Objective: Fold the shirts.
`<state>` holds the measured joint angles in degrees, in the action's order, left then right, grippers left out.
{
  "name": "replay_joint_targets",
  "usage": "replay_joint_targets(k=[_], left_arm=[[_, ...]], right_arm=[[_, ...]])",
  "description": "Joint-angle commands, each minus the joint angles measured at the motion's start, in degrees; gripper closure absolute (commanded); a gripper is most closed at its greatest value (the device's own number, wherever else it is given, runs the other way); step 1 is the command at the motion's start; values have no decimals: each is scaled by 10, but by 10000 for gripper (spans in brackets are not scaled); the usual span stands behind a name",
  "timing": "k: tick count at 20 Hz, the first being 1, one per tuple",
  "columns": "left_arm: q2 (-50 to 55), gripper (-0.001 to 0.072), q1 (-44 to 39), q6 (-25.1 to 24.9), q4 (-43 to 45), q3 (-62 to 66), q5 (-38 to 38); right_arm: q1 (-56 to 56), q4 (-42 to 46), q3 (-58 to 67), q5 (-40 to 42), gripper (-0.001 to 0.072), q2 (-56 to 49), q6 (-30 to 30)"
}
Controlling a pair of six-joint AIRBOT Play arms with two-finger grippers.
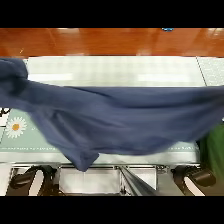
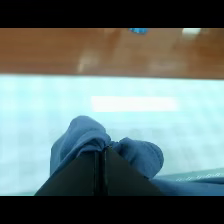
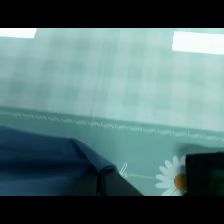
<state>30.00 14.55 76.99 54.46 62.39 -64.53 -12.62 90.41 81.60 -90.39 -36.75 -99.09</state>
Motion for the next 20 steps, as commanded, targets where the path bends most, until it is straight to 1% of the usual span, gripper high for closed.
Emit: replay_joint_targets(k=[1, 2, 4, 5, 6, 8, 10, 11, 12, 13, 14, 15, 16, 17, 18, 19, 20], left_arm=[[112, 692, -3, -20, -3, -96, 76], [168, 692, -3, -33, -10, -96, 87], [269, 692, -3, -74, -58, -94, 132], [322, 692, -4, -87, -85, -86, 153], [373, 692, -7, -89, -106, -69, 167], [459, 692, -14, -89, -122, -22, 169], [525, 691, -26, -89, -123, 33, 162], [546, 668, -33, -88, -123, 55, 153], [563, 429, -41, -88, -123, 74, 143], [571, 206, -48, -88, -122, 87, 133], [574, 198, -49, -88, -107, 103, 112], [573, 200, -42, -61, -83, 120, 88], [569, 200, -28, -10, -59, 135, 55], [558, 200, -10, 3, -49, 136, 28], [540, 200, 10, 3, -34, 128, 1], [520, 200, 30, 3, -18, 111, -22], [491, 200, 54, 3, -2, 78, -38]], right_arm=[[0, 3, -118, 119, 688, -81, -3], [0, 2, -128, 157, 688, -123, -3], [1, 1, -127, 247, 687, -218, -3], [10, -3, -125, 293, 687, -267, -7], [27, -17, -115, 315, 687, -315, -18], [76, -77, -76, 337, 686, -410, -26], [121, -150, -30, 336, 685, -482, -23], [140, -196, -12, 332, 685, -507, -15], [155, -237, -1, 332, 669, -522, -6], [166, -268, 8, 329, 452, -531, 2], [176, -278, 16, 318, 293, -533, 6], [190, -270, 30, 288, 289, -532, 6], [207, -257, 44, 247, 289, -528, 7], [228, -240, 53, 203, 289, -519, 19], [247, -210, 53, 163, 290, -504, 34], [266, -151, 52, 118, 289, -487, 39], [282, -85, 38, 91, 290, -466, 39]])
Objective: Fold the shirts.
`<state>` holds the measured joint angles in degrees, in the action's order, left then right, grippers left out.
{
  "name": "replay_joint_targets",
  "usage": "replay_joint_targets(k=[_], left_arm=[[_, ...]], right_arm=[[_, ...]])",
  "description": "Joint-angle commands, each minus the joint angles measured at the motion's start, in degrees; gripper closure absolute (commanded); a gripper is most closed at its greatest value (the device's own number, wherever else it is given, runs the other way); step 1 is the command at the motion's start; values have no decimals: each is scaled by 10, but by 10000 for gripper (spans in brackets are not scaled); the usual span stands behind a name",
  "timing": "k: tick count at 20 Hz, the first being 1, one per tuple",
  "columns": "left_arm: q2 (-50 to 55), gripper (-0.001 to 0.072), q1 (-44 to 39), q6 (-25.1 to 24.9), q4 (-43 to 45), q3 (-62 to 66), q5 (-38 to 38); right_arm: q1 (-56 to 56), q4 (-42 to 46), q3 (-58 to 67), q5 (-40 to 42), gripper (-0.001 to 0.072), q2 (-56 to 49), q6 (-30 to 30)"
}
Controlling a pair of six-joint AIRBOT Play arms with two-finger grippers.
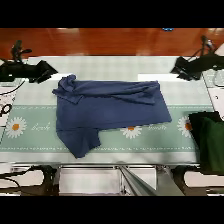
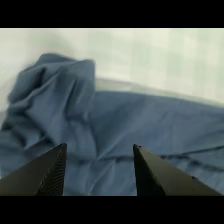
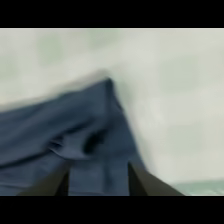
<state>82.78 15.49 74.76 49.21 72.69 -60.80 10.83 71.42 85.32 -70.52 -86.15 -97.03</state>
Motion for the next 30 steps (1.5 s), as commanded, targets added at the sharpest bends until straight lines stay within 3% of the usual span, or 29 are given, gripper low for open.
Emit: replay_joint_targets(k=[1, 3, 5, 7, 10, 12, 18, 23, 24, 26, 30], left_arm=[[-67, 200, 71, 33, 78, -71, -92], [-125, 200, 144, 64, 103, -182, -133], [-175, 200, 211, 52, 90, -294, -156], [-216, 200, 246, 46, 70, -376, -163], [-250, 200, 246, 46, 65, -444, -163], [-243, 200, 240, 45, 65, -463, -158], [-232, 200, 208, 44, 47, -486, -98], [-173, 202, 109, 40, 39, -481, -26], [-158, 225, 94, 45, 37, -475, -10], [-136, 698, 75, 45, 36, -456, 0], [-136, 692, 67, 24, 36, -416, -7]], right_arm=[[65, 160, -28, -111, 289, 56, 14], [123, 184, -128, -64, 290, 127, -16], [177, 84, -263, 35, 290, 204, -9], [202, -56, -383, 94, 290, 258, 82], [203, -138, -481, 81, 290, 292, 186], [202, -150, -509, 57, 290, 297, 219], [200, -173, -518, 62, 294, 297, 220], [201, -159, -518, 52, 294, 297, 218], [201, -149, -518, 47, 294, 297, 213], [201, -129, -518, 46, 294, 296, 200], [200, -148, -518, 47, 294, 252, 187]])
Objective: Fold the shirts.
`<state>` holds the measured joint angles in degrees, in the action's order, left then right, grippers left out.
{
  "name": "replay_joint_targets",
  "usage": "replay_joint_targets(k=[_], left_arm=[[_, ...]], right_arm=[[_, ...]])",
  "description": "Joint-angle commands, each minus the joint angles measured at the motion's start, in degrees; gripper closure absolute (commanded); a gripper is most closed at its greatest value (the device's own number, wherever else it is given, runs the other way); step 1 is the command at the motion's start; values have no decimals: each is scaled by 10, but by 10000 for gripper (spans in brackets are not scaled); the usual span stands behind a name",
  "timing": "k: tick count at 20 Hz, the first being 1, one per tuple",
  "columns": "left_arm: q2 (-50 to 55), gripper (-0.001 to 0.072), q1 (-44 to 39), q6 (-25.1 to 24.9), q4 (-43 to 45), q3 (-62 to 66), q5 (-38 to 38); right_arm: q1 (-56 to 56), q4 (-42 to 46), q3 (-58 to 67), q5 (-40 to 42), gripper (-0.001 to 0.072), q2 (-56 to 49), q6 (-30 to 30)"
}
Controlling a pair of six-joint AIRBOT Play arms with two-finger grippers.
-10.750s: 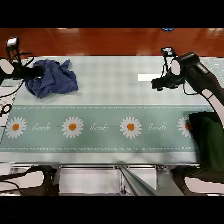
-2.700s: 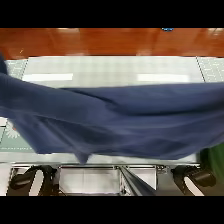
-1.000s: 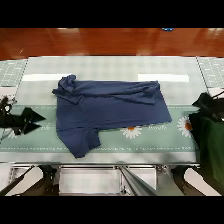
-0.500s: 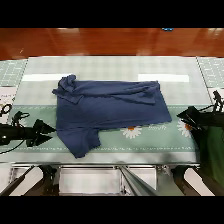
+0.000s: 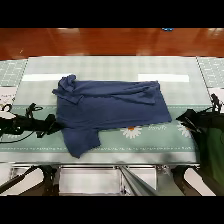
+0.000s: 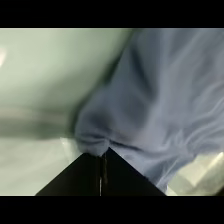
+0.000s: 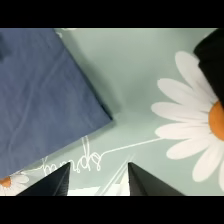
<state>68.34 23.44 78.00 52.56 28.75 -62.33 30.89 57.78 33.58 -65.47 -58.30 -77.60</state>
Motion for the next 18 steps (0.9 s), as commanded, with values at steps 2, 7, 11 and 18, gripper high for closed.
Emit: replay_joint_targets(k=[2, 7, 11, 18], left_arm=[[9, 692, -12, -8, 3, 34, 2], [9, 692, -12, -8, 1, 36, 2], [9, 692, -12, -8, -9, 36, 5], [-23, 692, -12, -19, -36, 146, -38]], right_arm=[[-1, -47, 0, 7, 294, -71, 10], [-1, -147, 1, 51, 295, -181, 84], [-55, -197, 35, 69, 303, -237, 113], [-159, -140, 234, -10, 686, -221, 50]])
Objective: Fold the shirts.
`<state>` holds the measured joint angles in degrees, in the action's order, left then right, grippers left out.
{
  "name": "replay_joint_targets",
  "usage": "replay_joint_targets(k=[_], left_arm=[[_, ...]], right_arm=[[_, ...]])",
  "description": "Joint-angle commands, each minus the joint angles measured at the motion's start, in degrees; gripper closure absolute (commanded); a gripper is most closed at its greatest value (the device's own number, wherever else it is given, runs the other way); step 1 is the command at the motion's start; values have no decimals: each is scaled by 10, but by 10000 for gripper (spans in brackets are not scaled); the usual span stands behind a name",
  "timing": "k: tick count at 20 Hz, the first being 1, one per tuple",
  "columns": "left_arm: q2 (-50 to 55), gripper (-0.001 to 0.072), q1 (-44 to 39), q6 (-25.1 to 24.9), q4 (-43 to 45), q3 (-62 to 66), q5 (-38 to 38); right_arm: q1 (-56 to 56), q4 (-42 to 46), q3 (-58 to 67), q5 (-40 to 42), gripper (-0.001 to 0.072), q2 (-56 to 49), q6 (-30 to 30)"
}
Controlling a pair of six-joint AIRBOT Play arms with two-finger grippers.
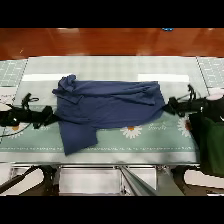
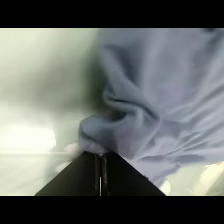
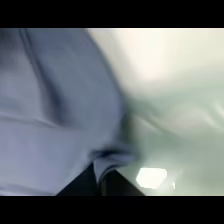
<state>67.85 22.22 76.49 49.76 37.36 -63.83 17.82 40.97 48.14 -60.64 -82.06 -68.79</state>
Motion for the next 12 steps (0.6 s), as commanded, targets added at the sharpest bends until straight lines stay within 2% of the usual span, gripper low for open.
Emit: replay_joint_targets(k=[1, 5, 6, 8, 12], left_arm=[[-31, 692, 0, -4, -19, 105, -28], [-82, 692, 0, -4, -82, 348, -27], [-89, 692, -1, -3, -69, 408, -27], [-94, 693, -1, 35, -29, 523, -29], [-127, 692, 5, 37, -26, 694, -34]], right_arm=[[-31, 48, 139, -77, 686, 37, -58], [-31, 110, 385, -109, 686, 133, -105], [-31, 120, 440, -109, 686, 153, -115], [-41, 124, 536, -112, 686, 192, -135], [-66, 163, 643, -120, 686, 272, -145]])
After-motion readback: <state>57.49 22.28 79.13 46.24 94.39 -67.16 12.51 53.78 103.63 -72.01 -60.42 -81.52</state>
